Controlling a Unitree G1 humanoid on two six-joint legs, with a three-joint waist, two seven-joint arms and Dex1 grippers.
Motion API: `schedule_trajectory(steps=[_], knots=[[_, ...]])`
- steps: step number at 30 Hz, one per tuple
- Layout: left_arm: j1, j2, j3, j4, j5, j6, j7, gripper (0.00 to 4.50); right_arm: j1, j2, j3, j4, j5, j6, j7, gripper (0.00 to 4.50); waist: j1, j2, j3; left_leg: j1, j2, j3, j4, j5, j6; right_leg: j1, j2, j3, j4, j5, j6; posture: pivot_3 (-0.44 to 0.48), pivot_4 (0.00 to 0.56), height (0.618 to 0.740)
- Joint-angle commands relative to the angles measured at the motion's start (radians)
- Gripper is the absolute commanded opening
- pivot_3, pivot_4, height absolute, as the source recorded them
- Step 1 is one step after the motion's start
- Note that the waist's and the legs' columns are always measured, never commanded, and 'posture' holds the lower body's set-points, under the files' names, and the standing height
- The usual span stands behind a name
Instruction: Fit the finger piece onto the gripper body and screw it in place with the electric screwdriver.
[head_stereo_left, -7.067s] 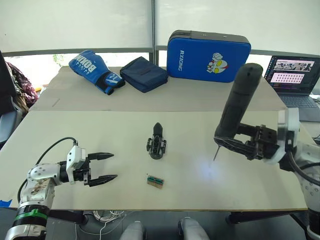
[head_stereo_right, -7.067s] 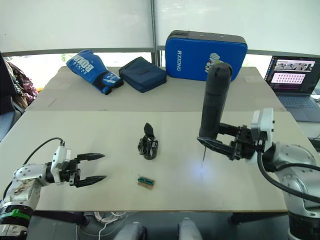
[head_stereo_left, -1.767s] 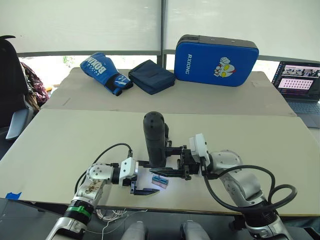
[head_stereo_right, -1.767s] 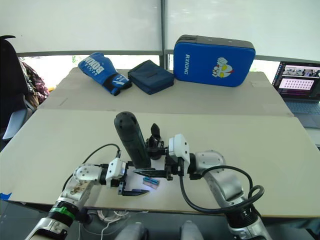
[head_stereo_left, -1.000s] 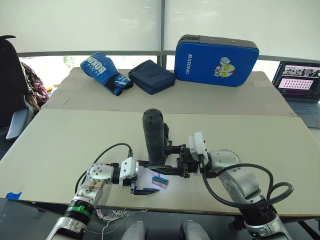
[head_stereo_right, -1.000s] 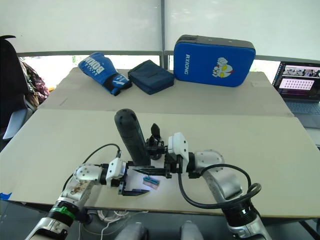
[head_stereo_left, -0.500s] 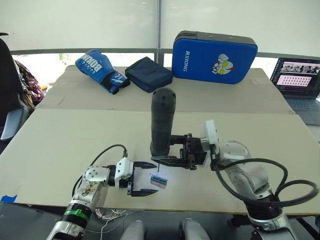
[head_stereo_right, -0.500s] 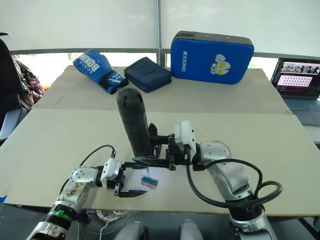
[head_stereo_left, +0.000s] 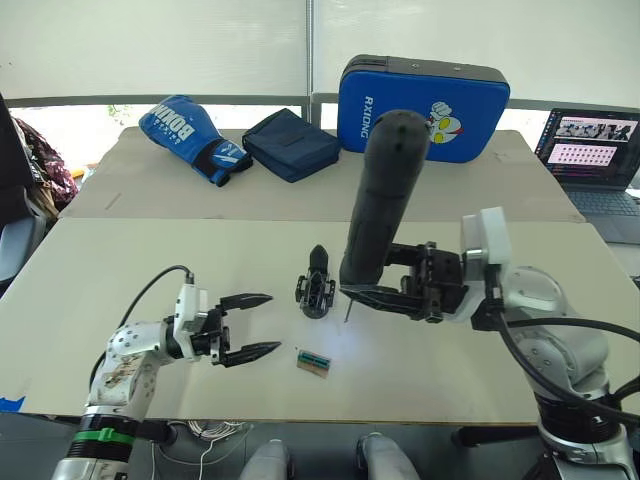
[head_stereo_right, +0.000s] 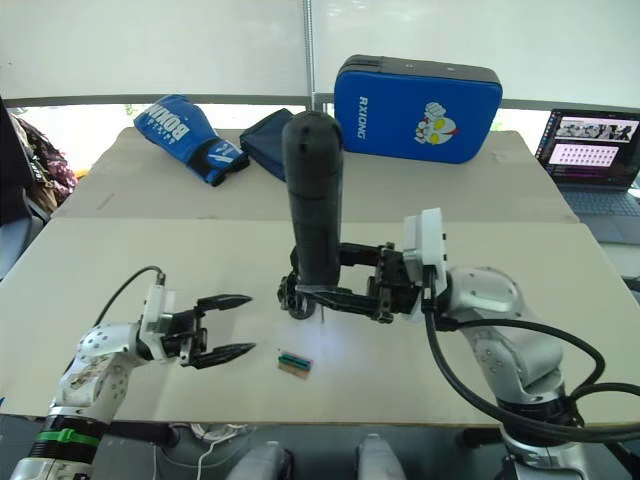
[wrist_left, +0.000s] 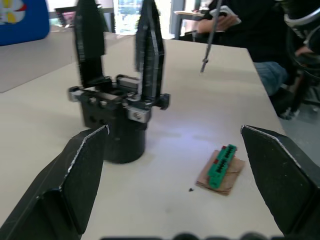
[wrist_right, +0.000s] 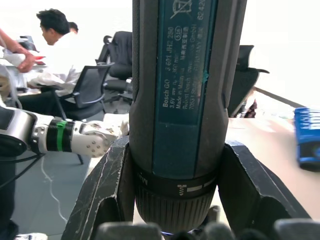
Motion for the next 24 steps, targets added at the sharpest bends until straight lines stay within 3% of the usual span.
schedule_trajectory(steps=[1,5,15,19,24], knots=[[0.027,0.017,0.065,-0.012,-0.012,0.003,0.038,4.48,0.002,-0.023,-0.065,-0.06,0.054,0.0,-0.016,1.92,0.001,0.0,0.0,0.0,0.0,0.0,0.0,0.0,0.0,0.0,0.0,0.0,0.0,0.0,0.0,0.0,0.15,0.74],[0.039,0.019,0.094,0.01,0.025,-0.011,0.094,4.48,0.008,-0.053,-0.102,-0.065,0.074,0.004,-0.026,1.92,0.003,0.0,0.0,0.0,0.0,0.0,0.0,0.0,0.0,0.0,-0.001,0.0,0.0,0.0,0.0,0.0,0.15,0.74],[-0.085,-0.09,-0.088,0.045,0.213,0.029,0.242,4.48,-0.01,-0.066,-0.095,-0.053,0.079,0.0,-0.031,1.92,0.004,-0.001,0.001,0.0,-0.001,0.0,0.0,0.0,0.0,0.001,0.0,0.0,0.0,0.0,0.0,0.0,0.15,0.74],[-0.122,-0.144,-0.124,0.029,0.245,0.088,0.323,4.48,-0.011,-0.064,-0.084,-0.057,0.073,0.0,-0.034,1.92,0.002,-0.001,0.001,0.0,-0.001,0.001,0.0,0.0,0.0,0.001,0.0,0.0,0.001,0.0,0.0,0.0,0.15,0.74],[-0.138,-0.175,-0.174,0.058,0.28,0.073,0.331,4.48,-0.006,-0.068,-0.084,-0.061,0.071,-0.001,-0.044,1.92,0.002,-0.001,0.001,0.0,-0.001,0.001,0.0,0.0,0.0,0.0,0.0,0.0,0.001,0.0,0.0,0.0,0.15,0.74]])
